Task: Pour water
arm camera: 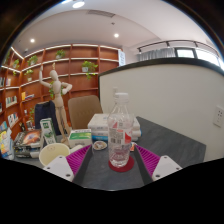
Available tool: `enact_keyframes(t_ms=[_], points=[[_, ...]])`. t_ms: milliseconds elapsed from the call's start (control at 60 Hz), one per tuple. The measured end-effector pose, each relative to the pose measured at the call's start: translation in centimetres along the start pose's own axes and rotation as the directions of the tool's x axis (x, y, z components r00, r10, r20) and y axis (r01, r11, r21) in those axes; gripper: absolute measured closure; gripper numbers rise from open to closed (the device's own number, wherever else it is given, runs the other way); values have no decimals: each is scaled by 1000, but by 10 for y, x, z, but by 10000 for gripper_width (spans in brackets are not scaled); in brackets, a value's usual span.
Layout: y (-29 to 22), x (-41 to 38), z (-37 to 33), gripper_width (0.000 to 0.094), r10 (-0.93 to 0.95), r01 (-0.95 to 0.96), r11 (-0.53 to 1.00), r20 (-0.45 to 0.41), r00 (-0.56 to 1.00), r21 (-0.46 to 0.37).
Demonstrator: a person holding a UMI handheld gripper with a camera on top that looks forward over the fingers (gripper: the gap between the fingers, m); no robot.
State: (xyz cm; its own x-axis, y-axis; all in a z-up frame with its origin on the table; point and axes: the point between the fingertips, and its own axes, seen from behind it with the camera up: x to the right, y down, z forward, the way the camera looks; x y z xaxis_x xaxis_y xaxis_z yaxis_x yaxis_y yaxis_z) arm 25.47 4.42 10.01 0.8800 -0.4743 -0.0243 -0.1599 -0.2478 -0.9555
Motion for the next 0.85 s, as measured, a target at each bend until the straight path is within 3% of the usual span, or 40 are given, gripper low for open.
enact_keyframes(t_ms=[317,850], points=[[-9,5,-139,50,-58,56,997,36,998,57],[12,-115,-250,51,-102,62,991,352,930,121]])
